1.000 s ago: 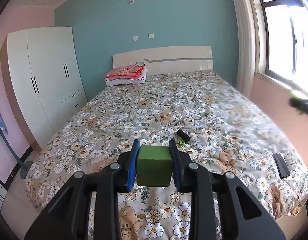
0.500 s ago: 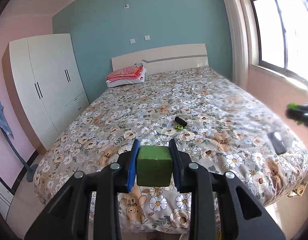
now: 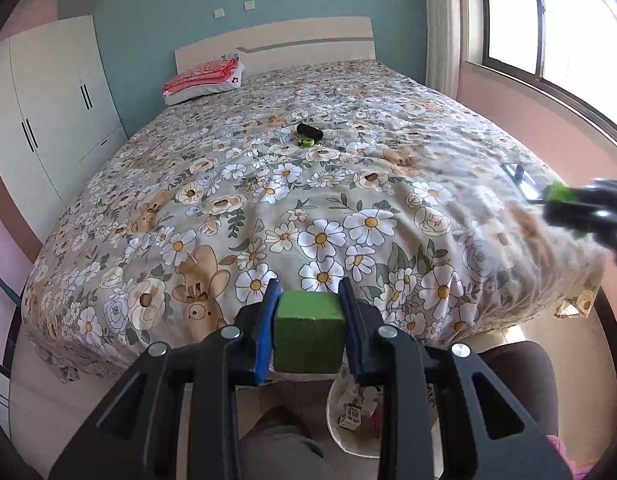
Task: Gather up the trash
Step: 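Carry the green cube and lime brick with both tools over the white bin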
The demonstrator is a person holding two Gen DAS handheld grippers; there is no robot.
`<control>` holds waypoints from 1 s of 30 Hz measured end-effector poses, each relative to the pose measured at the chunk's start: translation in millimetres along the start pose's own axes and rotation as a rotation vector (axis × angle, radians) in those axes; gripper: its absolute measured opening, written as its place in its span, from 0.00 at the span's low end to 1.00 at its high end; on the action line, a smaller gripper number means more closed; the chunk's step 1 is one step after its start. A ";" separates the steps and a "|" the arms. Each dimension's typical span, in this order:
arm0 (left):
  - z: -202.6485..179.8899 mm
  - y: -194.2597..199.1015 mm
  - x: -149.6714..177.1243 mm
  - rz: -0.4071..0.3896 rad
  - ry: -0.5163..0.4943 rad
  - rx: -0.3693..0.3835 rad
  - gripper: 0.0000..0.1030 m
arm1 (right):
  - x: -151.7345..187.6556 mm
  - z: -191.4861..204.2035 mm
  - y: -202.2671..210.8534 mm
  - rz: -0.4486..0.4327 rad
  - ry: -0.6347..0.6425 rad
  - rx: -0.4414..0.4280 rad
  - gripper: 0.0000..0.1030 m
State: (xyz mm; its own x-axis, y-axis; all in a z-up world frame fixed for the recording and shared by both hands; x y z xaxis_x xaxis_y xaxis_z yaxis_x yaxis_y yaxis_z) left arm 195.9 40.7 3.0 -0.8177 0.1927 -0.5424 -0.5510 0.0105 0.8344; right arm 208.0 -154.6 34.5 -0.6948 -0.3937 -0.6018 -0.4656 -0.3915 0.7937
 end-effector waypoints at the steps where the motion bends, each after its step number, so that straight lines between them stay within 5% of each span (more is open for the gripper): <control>1: -2.4 -8.7 8.0 0.021 -0.004 0.011 0.31 | 9.2 2.3 -9.1 0.017 -0.002 -0.008 0.23; 15: -43.1 -142.1 105.3 0.350 -0.028 0.171 0.31 | 132.4 27.2 -153.7 0.341 -0.042 -0.113 0.23; 30: -69.9 -252.7 187.6 0.653 0.108 0.333 0.31 | 219.9 30.9 -277.0 0.632 -0.175 -0.204 0.23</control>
State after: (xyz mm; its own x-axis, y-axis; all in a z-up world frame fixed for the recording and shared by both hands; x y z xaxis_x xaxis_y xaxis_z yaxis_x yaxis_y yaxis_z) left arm 170.2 5.7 -316.5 -0.9831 0.1636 0.0820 0.1184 0.2271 0.9666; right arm 167.2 -106.9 -315.0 -0.8856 -0.4644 0.0083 0.1589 -0.2861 0.9449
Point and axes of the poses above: each gripper's, at about its wrist camera, not at the fingertips, and y roughly against the way its jaws point, z to its left, x to its underside, the point moved 4 cm from there along -y, roughly the way its jaws point, and after that the axes turned 11 degrees about z, right-handed, at the moved point
